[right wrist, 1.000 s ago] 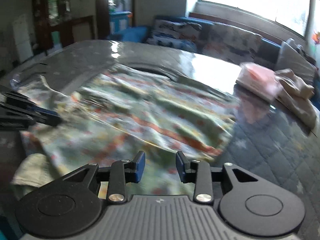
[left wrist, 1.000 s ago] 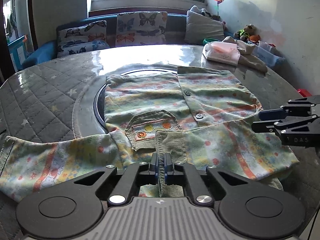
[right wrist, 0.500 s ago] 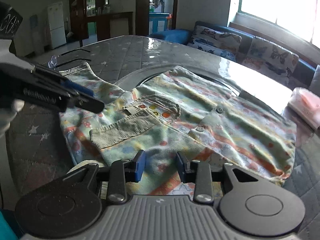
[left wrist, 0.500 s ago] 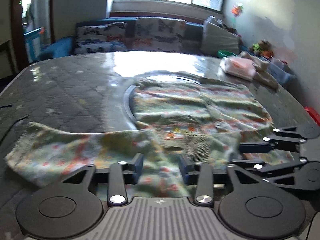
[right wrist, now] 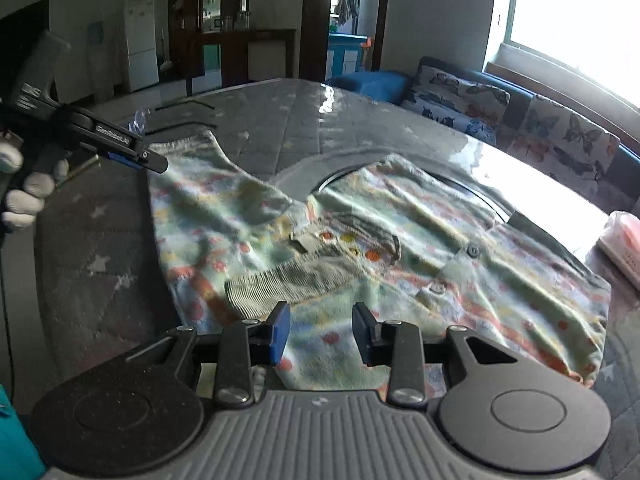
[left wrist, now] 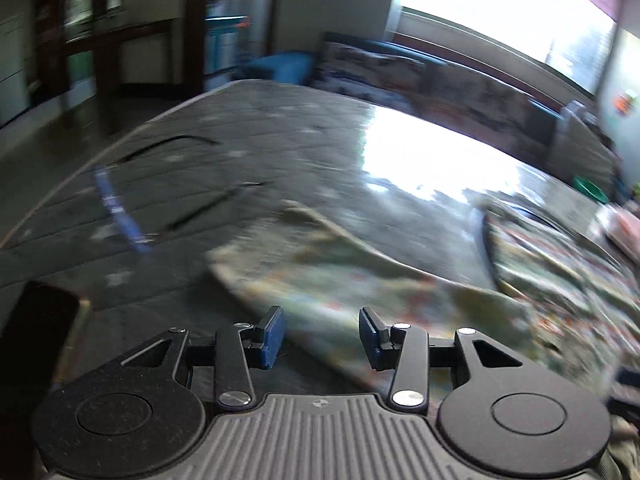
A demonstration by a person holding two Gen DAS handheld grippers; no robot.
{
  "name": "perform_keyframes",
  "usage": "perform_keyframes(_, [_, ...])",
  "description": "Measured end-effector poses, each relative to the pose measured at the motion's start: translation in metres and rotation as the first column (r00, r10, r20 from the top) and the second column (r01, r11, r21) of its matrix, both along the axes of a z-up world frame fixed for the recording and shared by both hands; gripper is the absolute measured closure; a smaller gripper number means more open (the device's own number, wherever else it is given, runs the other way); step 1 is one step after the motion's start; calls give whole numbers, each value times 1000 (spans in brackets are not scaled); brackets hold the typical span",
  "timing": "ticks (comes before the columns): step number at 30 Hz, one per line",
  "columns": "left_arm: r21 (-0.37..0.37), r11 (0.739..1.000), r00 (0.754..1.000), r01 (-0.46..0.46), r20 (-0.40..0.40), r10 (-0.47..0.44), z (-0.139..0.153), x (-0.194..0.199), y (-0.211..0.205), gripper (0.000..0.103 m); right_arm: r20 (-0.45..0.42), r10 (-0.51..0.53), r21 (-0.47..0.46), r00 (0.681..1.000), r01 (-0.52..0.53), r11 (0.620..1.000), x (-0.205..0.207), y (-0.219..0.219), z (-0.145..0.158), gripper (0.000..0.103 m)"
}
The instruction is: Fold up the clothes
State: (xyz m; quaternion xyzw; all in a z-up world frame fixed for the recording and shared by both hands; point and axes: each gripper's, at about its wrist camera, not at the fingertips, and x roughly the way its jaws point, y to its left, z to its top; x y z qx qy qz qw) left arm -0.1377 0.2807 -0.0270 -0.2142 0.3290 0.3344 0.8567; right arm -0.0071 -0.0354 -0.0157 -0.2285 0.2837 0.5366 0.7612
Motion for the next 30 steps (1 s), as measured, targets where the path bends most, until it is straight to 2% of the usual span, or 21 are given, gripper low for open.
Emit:
perform_keyframes(3, [-5, 996, 996, -94, -4, 94, -4, -6, 23, 59, 0, 4, 9, 1000, -4, 1000, 0, 2, 2, 69])
perform_keyframes(6, [-8, 989, 989, -145, -5, 145, -8, -8, 37, 60, -3, 5, 10, 1000, -5, 1000, -1, 1, 3, 69])
perform_keyframes(11, [4, 988, 988, -155, 1, 155, -13, -7, 46, 61, -5, -2, 14, 1000, 2, 1000, -2, -1, 5, 69])
perform_keyframes(13, [19, 989, 989, -147, 2, 147, -13, -5, 46, 67, -7, -9, 20, 1000, 9, 1000, -2, -3, 5, 69])
perform_keyframes(15, [20, 990, 990, -139, 12, 139, -14, -6, 47, 82, -7, -20, 30, 1000, 20, 999, -3, -7, 6, 69])
perform_keyframes(17, [11, 992, 992, -126, 29, 125, -13, -8, 47, 92, -8, -30, 37, 1000, 30, 999, -2, -10, 8, 69])
perform_keyframes(19, [-2, 993, 992, -115, 49, 115, -10, -9, 45, 95, -7, -41, 44, 999, 41, 998, -1, -15, 10, 69])
perform_keyframes(22, [-20, 996, 991, -84, 105, 86, 4, -13, 35, 96, -10, -67, 62, 998, 68, 996, 2, -24, 14, 69])
perform_keyframes(26, [-32, 999, 981, 23, 192, -16, 34, -7, 4, 96, -17, -110, 83, 994, 111, 990, 8, -38, 16, 69])
perform_keyframes(30, [-18, 982, 948, 185, 266, -174, 64, 13, -40, 96, -26, -158, 109, 987, 160, 981, 14, -54, 20, 69])
